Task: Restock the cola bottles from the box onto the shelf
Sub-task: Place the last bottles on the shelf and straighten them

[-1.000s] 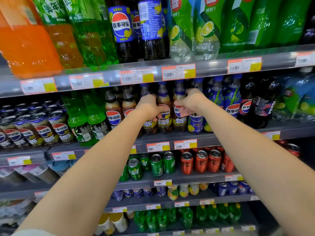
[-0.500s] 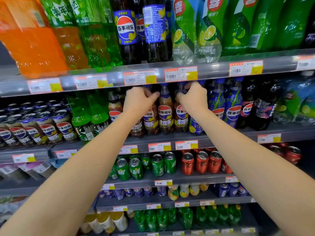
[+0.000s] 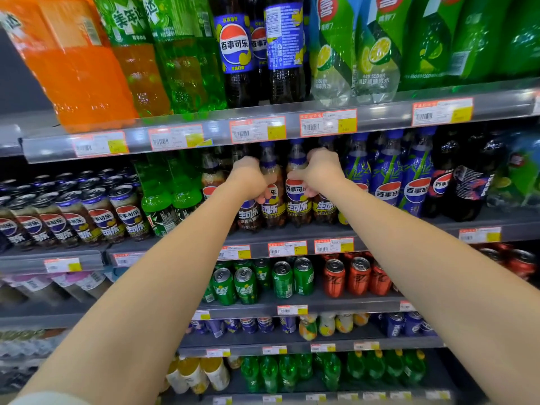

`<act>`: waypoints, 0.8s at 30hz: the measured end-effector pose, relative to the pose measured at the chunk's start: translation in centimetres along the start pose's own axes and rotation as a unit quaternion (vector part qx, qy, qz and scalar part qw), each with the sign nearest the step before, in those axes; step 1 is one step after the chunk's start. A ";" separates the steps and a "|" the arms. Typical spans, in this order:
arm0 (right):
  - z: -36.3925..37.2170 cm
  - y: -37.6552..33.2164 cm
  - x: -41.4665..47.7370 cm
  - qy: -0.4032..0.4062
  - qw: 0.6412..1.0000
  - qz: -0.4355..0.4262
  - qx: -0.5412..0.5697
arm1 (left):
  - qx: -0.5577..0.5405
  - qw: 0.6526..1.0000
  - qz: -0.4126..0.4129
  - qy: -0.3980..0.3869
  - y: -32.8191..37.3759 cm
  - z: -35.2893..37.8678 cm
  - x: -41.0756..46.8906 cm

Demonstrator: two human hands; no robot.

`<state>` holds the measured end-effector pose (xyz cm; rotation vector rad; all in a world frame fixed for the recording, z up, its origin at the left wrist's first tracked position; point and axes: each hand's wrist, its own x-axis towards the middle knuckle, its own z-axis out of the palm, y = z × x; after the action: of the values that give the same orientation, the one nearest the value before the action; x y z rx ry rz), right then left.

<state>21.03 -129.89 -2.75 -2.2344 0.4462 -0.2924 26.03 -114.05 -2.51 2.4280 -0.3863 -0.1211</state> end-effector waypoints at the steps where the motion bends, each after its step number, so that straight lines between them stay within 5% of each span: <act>1: -0.1 0.0 0.2 -0.001 1.000 0.004 0.003 | 0.009 1.000 0.000 0.003 -0.1 0.1 0.2; 14: -1.0 0.7 0.3 -0.049 0.998 -0.008 0.049 | 0.094 0.994 -0.004 0.050 -1.0 0.8 1.7; 20: -1.9 3.3 0.9 0.203 0.976 -0.076 -0.022 | 0.031 0.995 0.011 0.097 -1.2 1.0 1.7; 24: -1.8 3.6 1.5 0.221 0.973 -0.031 -0.053 | -0.047 0.977 0.043 0.202 -2.0 2.1 1.6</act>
<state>20.95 -133.91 -4.31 -2.2871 0.6375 -0.8253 27.68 -114.33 -5.41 2.2660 -0.2899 0.3790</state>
